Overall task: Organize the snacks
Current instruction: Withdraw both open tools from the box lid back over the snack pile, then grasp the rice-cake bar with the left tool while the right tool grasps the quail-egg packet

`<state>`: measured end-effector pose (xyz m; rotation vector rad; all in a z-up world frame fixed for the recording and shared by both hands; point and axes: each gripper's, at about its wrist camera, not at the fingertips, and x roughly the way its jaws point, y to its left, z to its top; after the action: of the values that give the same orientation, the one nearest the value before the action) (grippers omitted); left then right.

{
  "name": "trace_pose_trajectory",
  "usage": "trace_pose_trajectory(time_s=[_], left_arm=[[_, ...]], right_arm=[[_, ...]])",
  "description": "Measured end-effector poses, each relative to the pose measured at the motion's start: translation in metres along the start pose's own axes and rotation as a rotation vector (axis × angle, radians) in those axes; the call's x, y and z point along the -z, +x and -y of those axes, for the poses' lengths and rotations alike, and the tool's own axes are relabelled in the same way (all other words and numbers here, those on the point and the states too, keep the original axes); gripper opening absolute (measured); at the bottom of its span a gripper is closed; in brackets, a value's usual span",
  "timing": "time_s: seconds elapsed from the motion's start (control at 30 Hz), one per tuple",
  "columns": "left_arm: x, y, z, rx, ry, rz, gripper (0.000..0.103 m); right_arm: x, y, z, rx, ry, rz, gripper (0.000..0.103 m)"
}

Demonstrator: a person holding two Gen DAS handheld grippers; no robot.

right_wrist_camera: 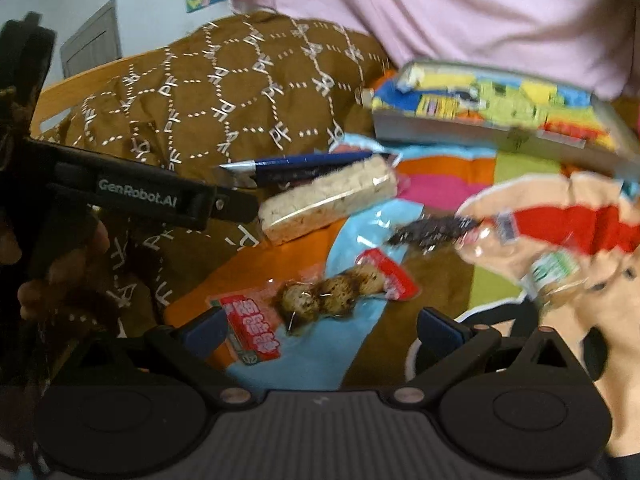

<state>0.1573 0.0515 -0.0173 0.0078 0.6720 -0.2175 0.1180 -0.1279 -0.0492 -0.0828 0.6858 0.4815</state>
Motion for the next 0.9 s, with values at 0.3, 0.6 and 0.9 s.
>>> trace_pose_trajectory(time_s=[0.3,0.6,0.9], left_arm=[[-0.013,0.028,-0.001,0.053,0.043,-0.018,0.102],[-0.016,0.042,0.007,0.077,0.07,-0.036,0.098],[-0.015,0.047,0.015,0.076,0.082,-0.077,0.091]], right_arm=[[-0.004,0.039,0.013,0.02,0.208,-0.043,0.103],[-0.007,0.057,-0.001,0.061,0.175,-0.065,0.102],[-0.007,0.046,0.0,0.139,0.105,-0.102,0.071]])
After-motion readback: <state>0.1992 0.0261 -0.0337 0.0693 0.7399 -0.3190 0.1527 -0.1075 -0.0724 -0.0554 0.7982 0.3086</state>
